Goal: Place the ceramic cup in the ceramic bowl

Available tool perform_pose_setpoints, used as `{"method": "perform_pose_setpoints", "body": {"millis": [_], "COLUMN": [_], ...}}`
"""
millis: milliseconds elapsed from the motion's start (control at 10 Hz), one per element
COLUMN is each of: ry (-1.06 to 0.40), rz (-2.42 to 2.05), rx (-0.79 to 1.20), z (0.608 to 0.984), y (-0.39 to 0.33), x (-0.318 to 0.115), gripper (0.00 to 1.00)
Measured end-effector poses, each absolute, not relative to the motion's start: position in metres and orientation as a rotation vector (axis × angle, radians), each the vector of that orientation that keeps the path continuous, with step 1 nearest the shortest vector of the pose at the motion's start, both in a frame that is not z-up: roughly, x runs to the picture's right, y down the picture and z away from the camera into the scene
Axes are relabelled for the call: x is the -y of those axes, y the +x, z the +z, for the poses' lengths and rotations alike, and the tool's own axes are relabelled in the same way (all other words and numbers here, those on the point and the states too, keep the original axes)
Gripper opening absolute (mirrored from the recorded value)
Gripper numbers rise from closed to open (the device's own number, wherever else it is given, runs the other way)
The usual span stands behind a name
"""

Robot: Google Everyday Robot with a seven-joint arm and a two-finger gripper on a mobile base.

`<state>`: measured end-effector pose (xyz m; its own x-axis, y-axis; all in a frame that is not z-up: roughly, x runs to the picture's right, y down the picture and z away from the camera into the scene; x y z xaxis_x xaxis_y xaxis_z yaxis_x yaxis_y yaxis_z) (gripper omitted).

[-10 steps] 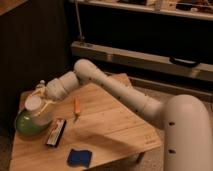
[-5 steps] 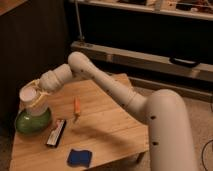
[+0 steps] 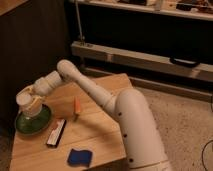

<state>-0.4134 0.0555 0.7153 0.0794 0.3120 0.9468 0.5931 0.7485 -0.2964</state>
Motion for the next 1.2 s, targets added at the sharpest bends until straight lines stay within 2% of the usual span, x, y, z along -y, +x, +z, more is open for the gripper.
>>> {"method": "perform_pose_setpoints", "body": {"millis": [400,500,700,800,1200], "ry": [-0.789,-0.807,-0.848,-0.874,-0.919], "rz": [-0.266,-0.255,-0.238,-0.231,-0.249], "rx": [1.432,1.423,1.411,1.4,1.343], "z": [0.734,0.739,0.751,0.757,0.757], "y": [-0.412,-0.407,-0.399,-0.397,-0.397], "x": [-0.075,-0.081,-0.097,-0.104,-0.112], "gripper": [0.0,0.05,0.22,0.35,0.74]}}
